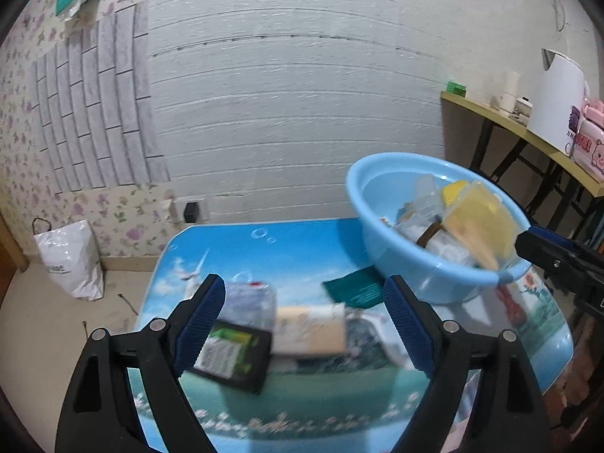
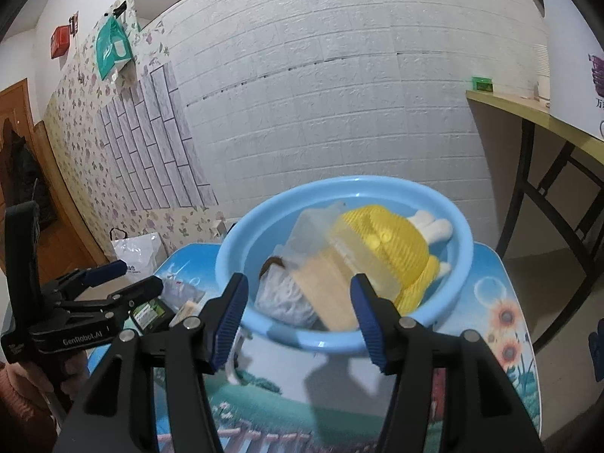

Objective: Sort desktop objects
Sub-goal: 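Withdraw both open tools from the basin back over the table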

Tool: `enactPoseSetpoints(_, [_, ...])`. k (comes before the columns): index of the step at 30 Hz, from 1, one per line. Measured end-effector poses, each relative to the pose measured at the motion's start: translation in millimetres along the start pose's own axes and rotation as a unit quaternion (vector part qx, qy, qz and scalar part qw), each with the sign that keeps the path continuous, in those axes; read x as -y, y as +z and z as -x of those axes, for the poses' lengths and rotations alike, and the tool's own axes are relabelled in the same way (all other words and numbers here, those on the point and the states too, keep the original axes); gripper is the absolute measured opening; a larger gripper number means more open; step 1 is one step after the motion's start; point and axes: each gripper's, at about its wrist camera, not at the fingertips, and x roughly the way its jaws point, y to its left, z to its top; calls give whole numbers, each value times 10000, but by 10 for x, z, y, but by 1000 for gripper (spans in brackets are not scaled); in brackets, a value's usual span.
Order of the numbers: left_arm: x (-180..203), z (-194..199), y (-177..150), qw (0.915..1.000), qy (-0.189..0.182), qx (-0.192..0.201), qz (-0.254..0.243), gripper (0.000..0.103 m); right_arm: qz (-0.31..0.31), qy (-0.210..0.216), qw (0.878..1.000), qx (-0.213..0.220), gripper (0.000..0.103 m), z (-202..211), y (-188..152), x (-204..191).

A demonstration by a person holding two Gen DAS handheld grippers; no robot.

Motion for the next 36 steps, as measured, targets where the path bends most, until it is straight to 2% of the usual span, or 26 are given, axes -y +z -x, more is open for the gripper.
enactPoseSetpoints(9, [-266, 149, -251, 9998, 111, -119, 115, 88, 158, 49, 9996, -240, 56, 34, -203, -304])
enactPoseSetpoints(20, [-546, 127, -506, 9986, 217, -426, 208, 90, -37, 171, 9980, -610, 57, -105, -412, -475])
enactPoseSetpoints(21, [-562, 129, -524, 9986, 227, -435, 210, 90, -14, 158, 9977, -666, 58, -134, -434, -494])
enactPoseSetpoints(23, [-601, 125, -554, 9984, 236, -459, 226, 90, 6, 101, 9974, -711, 72, -172, -462, -525])
enactPoseSetpoints(24, [-618, 123, -565, 9983, 241, -472, 233, 90, 20, 56, 9974, -721, 74, -188, -474, -540])
enactPoseSetpoints(27, [-671, 105, -605, 9979, 285, -523, 272, 90, 70, -119, 9965, -825, 75, -245, -507, -564])
enactPoseSetpoints(36, [-778, 53, -721, 9969, 300, -637, 361, 90, -211, -98, 9934, -1119, 75, -374, -617, -487])
